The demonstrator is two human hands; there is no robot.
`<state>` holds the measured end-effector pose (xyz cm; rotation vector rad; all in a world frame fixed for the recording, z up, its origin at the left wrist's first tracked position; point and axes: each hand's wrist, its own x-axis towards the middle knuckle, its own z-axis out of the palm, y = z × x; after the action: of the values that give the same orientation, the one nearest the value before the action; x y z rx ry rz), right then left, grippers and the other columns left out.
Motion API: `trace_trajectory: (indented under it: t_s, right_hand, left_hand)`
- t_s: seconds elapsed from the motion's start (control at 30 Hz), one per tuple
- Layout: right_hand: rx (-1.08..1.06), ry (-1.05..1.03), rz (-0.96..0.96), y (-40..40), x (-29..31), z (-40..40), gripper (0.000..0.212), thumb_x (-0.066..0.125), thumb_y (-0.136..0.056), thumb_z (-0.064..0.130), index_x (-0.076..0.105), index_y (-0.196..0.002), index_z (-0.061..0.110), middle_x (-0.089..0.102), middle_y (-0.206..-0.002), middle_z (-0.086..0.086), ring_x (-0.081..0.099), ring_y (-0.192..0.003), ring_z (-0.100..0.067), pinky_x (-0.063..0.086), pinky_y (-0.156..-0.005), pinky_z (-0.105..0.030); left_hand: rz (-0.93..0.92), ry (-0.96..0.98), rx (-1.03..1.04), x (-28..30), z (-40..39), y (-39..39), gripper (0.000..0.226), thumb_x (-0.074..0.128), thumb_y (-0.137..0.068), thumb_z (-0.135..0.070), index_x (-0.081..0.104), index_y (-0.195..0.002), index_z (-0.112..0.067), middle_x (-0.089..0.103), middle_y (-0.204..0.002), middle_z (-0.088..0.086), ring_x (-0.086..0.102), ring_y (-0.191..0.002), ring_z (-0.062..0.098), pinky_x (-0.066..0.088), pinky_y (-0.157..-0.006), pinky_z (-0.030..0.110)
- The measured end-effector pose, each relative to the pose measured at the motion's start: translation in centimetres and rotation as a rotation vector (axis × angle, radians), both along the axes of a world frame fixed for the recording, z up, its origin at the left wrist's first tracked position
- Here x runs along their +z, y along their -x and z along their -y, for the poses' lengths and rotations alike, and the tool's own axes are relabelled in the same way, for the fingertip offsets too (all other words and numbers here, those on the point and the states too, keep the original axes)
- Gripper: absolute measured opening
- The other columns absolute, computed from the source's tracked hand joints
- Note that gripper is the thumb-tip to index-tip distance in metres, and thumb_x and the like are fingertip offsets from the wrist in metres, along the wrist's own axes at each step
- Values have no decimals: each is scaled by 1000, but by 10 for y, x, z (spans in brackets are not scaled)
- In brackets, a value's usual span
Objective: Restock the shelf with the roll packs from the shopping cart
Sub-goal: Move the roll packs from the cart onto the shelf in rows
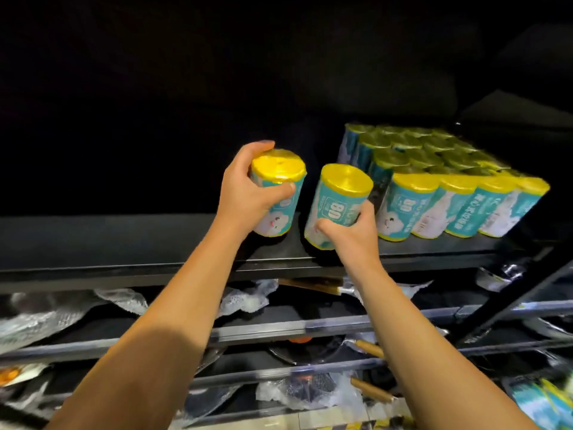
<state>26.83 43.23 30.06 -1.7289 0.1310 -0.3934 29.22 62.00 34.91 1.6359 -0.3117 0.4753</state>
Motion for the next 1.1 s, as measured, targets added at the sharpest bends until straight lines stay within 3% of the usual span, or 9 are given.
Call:
trace_trajectory:
  t_s: [0.37, 0.43, 0.53, 0.67, 0.73, 0.8, 0.93, 1.0, 1.1]
  right_hand:
    - [53, 77, -91, -28, -14, -17, 74, 77, -79, 10, 35, -139, 21, 57, -112, 14, 60, -107, -5, 49, -76, -19]
    - [60, 91, -70, -26, -13, -18, 91, 83, -74, 18, 27, -146, 21, 55, -121, 11, 58, -113, -4, 53, -85, -22]
    - [-51, 160, 3, -19, -11, -27, 119, 84, -58, 47, 17, -154, 21, 38, -148, 0, 46, -134, -16, 47, -108, -41]
    - [-207, 233, 122, -16, -15, -39, 96, 84, -73, 22, 28, -151, 15, 34, -135, 3, 43, -130, -19, 44, -108, -39]
    - [-249, 244, 136, -21, -17, -41, 88, 82, -79, 14, 31, -151, 17, 35, -130, 6, 42, -122, -8, 40, -102, -21]
    - [-221, 240, 119, -32, -17, -39, 84, 79, -82, 11, 33, -151, 17, 38, -131, 5, 42, -115, -1, 36, -91, -5]
    - [-156, 328, 24, -68, -13, -27, 46, 76, -86, 14, 46, -120, 7, 50, -119, -7, 56, -109, -21, 40, -76, -20]
    - [-158, 332, 2, -86, -10, -23, 48, 74, -87, 14, 48, -126, 3, 52, -117, -8, 55, -112, -25, 33, -75, -14]
    - [-139, 309, 52, -107, -4, -22, 73, 69, -89, 0, 33, -152, 3, 54, -134, -9, 49, -112, -10, 31, -78, 3]
  left_hand:
    - [-87, 22, -65, -13, -23, -42, 76, 80, -62, -15, 51, -132, -25, 66, -112, 4, 69, -97, 13, 59, -87, 38]
    - [-113, -10, -69, -26, -22, -42, 83, 80, -63, -16, 45, -138, -23, 66, -113, 3, 69, -98, 12, 58, -90, 42]
    - [-137, -19, -88, -37, -25, -43, 98, 81, -66, -20, 30, -149, -23, 61, -125, 1, 65, -111, 9, 54, -98, 41]
    - [-121, -170, -10, -42, -38, -40, 101, 84, -60, -45, 25, -143, -42, 37, -154, 2, 44, -136, 13, 45, -109, 41]
    - [-132, -266, 43, -47, -42, -37, 97, 83, -58, -51, 30, -138, -42, 42, -147, -1, 49, -130, 15, 48, -104, 41]
    - [-164, -344, 89, -53, -44, -37, 96, 88, -63, -42, 37, -142, -26, 50, -134, 1, 55, -119, 16, 53, -96, 40]
    - [-201, -367, 134, -59, -41, -40, 64, 87, -65, -42, 53, -107, -9, 57, -114, 6, 63, -103, 20, 59, -81, 43]
    - [-189, -325, 130, -60, -38, -43, 67, 81, -61, -51, 57, -108, -9, 63, -112, 5, 65, -102, 17, 60, -81, 42]
    - [-163, -275, 114, -60, -34, -55, 60, 84, -71, -31, 57, -123, -19, 67, -108, -9, 67, -98, 6, 60, -81, 33]
